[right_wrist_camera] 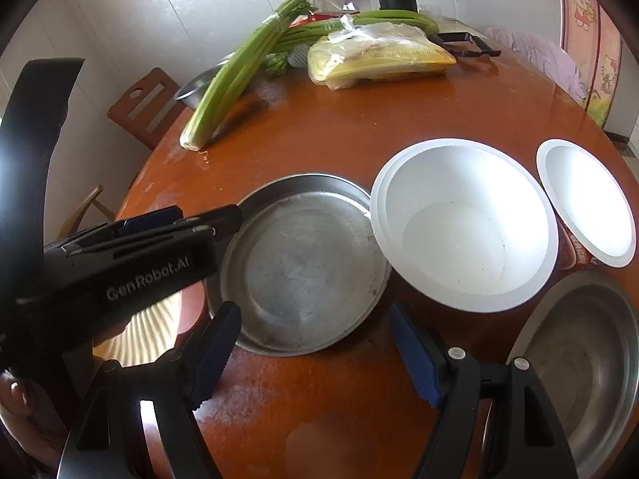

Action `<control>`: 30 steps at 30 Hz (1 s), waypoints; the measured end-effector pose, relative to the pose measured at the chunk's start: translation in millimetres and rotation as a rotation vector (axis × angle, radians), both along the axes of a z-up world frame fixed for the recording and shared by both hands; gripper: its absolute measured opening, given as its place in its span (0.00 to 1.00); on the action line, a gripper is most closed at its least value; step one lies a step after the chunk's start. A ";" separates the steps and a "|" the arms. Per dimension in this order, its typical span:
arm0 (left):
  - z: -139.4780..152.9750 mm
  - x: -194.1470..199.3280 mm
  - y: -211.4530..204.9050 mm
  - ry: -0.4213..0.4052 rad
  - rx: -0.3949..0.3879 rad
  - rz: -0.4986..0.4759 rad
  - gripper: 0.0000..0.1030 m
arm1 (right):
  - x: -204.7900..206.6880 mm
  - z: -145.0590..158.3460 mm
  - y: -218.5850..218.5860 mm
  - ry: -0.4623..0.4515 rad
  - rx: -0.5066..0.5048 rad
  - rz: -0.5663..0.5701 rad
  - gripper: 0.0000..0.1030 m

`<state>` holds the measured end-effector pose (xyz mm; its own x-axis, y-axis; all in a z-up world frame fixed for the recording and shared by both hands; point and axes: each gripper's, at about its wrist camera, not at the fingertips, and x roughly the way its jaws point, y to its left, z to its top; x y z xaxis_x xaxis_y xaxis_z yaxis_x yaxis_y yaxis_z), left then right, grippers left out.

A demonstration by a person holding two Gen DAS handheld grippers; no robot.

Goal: Organize plates and bowls

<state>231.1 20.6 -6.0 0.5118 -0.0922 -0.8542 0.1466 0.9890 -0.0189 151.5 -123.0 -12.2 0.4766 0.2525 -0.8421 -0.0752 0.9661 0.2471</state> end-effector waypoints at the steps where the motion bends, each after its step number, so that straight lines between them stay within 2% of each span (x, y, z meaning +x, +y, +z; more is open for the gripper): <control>1: -1.8 1.5 -1.7 0.002 0.006 -0.004 0.59 | 1.5 -1.1 0.5 0.005 -0.008 -0.004 0.74; 6: -8.9 5.2 -3.7 0.024 0.016 -0.016 0.59 | 6.1 -5.3 2.7 0.024 -0.022 -0.011 0.74; 12: -16.8 9.5 -4.9 0.057 0.003 -0.020 0.58 | 12.7 -13.9 3.9 0.052 -0.020 -0.011 0.69; 18: -27.1 14.1 -10.0 0.092 -0.015 -0.034 0.50 | 17.4 -18.3 0.5 0.046 -0.006 -0.021 0.65; 20: -31.6 15.5 -13.5 0.112 -0.023 -0.048 0.45 | 18.2 -18.7 -1.2 0.037 -0.002 -0.028 0.63; 23: -31.4 14.3 -20.0 0.100 -0.002 -0.063 0.44 | 19.2 -18.9 -3.1 0.030 0.003 -0.035 0.63; 30: -27.9 11.0 -22.3 0.083 -0.011 -0.077 0.44 | 19.0 -18.9 -7.1 0.034 0.003 -0.040 0.62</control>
